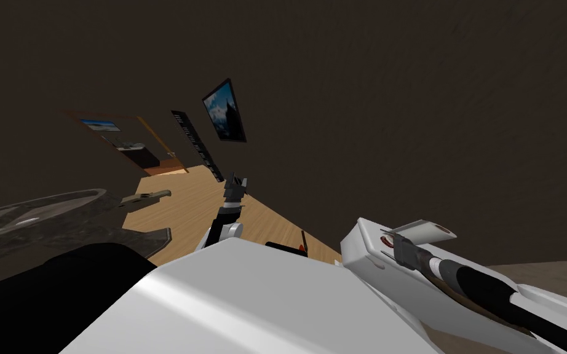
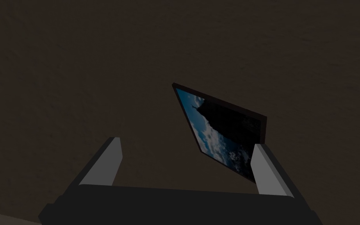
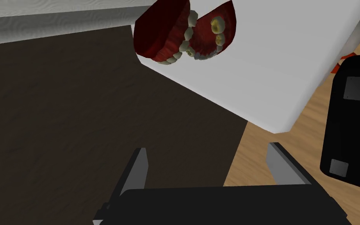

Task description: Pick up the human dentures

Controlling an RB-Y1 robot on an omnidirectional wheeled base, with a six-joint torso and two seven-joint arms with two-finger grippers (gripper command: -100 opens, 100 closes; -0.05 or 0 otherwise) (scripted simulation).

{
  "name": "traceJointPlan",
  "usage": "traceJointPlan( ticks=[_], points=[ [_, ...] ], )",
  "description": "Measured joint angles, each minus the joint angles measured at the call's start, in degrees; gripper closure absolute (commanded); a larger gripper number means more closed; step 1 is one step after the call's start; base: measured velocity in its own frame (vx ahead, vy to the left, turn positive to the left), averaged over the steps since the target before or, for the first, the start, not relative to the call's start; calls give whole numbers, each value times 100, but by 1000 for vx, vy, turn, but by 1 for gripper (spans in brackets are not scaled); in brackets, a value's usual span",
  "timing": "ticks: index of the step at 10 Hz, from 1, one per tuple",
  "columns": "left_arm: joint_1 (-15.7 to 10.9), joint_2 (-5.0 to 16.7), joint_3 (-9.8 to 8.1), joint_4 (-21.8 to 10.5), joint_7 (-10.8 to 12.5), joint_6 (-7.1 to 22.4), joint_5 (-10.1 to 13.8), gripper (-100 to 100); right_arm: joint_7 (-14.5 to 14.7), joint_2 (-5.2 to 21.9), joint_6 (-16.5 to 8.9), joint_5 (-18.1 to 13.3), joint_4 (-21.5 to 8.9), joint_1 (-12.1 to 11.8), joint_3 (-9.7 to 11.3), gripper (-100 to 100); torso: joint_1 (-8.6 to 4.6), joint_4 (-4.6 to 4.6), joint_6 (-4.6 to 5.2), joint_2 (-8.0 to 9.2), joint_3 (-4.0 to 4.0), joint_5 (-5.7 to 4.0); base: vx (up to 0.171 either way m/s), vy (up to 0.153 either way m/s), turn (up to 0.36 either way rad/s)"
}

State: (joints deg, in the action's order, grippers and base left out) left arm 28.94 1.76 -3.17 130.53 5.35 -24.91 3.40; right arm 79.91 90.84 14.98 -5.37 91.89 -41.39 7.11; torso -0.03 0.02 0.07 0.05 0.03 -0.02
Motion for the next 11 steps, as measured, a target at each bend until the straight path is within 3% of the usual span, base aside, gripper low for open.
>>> traceJointPlan(
  ticks=[3, 7, 8, 10, 11],
  points=[
    [0, 0, 0, 0, 0, 0, 0, 0, 323, 246, -205, -89, -211, -71, 92, -100, 0, 0, 0, 1, 1, 0, 4, 6, 25],
    [0, 0, 0, 0, 0, 0, 0, 0, 777, 538, -426, -167, -517, -361, 58, -100, 2, 0, 0, -2, -1, 0, 11, 8, 53],
    [0, 0, 0, 0, 0, 0, 0, 0, 892, 625, -472, -218, -674, -280, 216, -100, 0, -1, 0, -3, -2, 0, 20, 8, 61],
    [0, 0, 0, 0, 0, 0, 0, 0, 1082, 752, -582, -240, -782, -445, 214, -100, -3, -1, 0, -1, -1, -1, 3, -3, 36],
    [0, 0, 0, 0, 0, 0, 0, 0, 1104, 756, -594, -242, -788, -454, 213, 0, -2, 1, 1, 3, 2, -2, 0, 0, 0]
  ],
)
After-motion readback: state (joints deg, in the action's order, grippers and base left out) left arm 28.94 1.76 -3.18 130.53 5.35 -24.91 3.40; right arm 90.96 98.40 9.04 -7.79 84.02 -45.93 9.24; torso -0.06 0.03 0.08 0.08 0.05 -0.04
